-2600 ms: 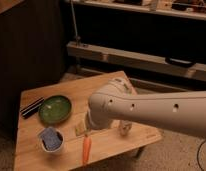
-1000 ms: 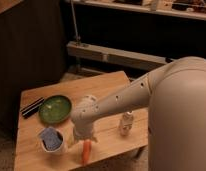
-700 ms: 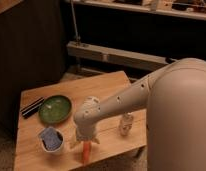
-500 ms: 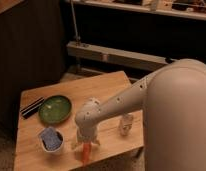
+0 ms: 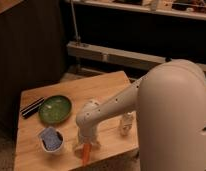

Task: Drag the pepper across the table

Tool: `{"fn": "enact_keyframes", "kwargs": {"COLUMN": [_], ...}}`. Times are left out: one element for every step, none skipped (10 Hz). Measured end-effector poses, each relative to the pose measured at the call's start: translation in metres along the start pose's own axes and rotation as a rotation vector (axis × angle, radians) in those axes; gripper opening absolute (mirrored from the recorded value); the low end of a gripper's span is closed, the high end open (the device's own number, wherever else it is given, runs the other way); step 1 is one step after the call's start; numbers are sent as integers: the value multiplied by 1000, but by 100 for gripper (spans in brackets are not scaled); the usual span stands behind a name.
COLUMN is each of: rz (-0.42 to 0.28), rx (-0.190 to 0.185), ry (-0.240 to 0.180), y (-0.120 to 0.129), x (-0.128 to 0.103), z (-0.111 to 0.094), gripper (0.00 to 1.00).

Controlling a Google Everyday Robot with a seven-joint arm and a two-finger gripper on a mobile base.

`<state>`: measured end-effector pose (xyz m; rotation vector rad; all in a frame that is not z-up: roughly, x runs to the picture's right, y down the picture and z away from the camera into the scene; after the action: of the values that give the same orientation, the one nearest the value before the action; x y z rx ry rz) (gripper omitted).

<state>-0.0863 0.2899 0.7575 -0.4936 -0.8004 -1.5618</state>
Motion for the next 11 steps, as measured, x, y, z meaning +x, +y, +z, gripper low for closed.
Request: {"fn": "enact_keyframes", "kwargs": {"rz": [3,5,5,7,7,6,3,0,-2,-6,-7], "rx": [-1,-2,-3,-7,-10,-15,-19,-22,-25,-29,-33], "ry": [1,5,6,8,10,11,10,8,8,7,6], "y": [1,1,1,1,2,2,1,-1,-1,-2,-2], "x": [1,3,4,6,7,8,9,10,11,12,13], "z": [0,-1,-1,-2,-3,-4,-5,-5,-5,-5,-5], "gripper": [78,78,78,74,66,60,58,58,58,57,52]}}
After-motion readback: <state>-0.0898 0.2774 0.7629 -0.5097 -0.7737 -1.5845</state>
